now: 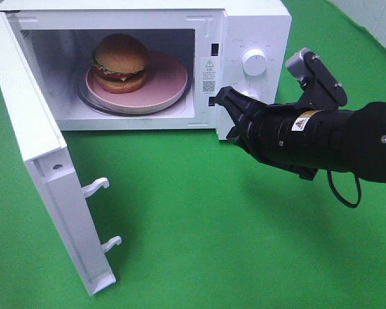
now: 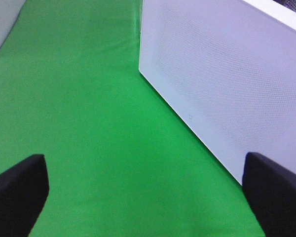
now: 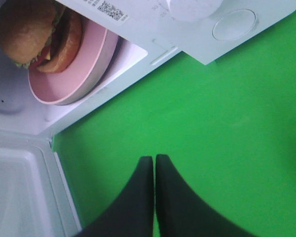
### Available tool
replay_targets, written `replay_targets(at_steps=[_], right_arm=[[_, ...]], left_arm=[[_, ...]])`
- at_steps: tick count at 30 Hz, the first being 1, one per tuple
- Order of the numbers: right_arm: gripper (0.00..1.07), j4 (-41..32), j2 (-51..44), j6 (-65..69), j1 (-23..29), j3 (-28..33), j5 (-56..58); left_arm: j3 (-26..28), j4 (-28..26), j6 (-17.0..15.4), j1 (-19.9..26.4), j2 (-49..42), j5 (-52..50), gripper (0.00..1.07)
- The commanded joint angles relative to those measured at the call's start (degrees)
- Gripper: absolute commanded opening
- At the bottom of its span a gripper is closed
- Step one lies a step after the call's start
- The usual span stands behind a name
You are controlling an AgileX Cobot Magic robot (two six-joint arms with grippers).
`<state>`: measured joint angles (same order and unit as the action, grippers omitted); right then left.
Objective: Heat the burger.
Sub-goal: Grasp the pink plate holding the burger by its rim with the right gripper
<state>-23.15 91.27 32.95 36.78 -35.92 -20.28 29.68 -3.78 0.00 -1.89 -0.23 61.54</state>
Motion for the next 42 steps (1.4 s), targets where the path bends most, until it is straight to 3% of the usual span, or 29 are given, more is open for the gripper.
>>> replay_targets(at_steps=[1, 7, 10, 18, 21, 25, 27, 36, 42], right_arm=[[0.01, 0.74, -1.26, -4.87, 0.23, -0.74, 3.72], [0.01, 2.64, -1.6, -16.44, 0.23, -6.93, 20.28], [0.01, 3.32, -1.6, -17.3, 0.23, -7.62, 21.72], [0.02, 11.92, -1.6, -28.07, 0.23, -13.24, 37.24], [0.02, 12.15, -1.6, -29.85, 0.23, -13.35, 38.33], [0.02, 12.2, -1.6, -40.85, 0.23, -13.41, 42.4], [0.02, 12.26, -1.6, -52.43, 0.23, -13.41, 44.98], [0.03, 12.89, -1.6, -67.55, 0.23, -13.41, 45.03], [0.05, 15.7, -1.6, -89.15, 0.23, -13.41, 44.98]], left_arm=[[-0.17, -0.17, 0.0, 0.17, -0.34, -0.4, 1.0], [-0.17, -0.17, 0.0, 0.17, -0.34, -0.4, 1.0], [-0.17, -0.17, 0.0, 0.17, -0.34, -0.4, 1.0], [-0.17, -0.17, 0.0, 0.17, -0.34, -0.4, 1.0], [-0.17, -0.17, 0.0, 0.17, -0.34, -0.4, 1.0], [-0.17, -0.17, 0.0, 0.17, -0.34, -0.4, 1.0], [-0.17, -0.17, 0.0, 0.17, -0.34, -0.4, 1.0], [-0.17, -0.17, 0.0, 0.17, -0.34, -0.4, 1.0], [-0.17, -0.17, 0.0, 0.17, -0.34, -0.4, 1.0]])
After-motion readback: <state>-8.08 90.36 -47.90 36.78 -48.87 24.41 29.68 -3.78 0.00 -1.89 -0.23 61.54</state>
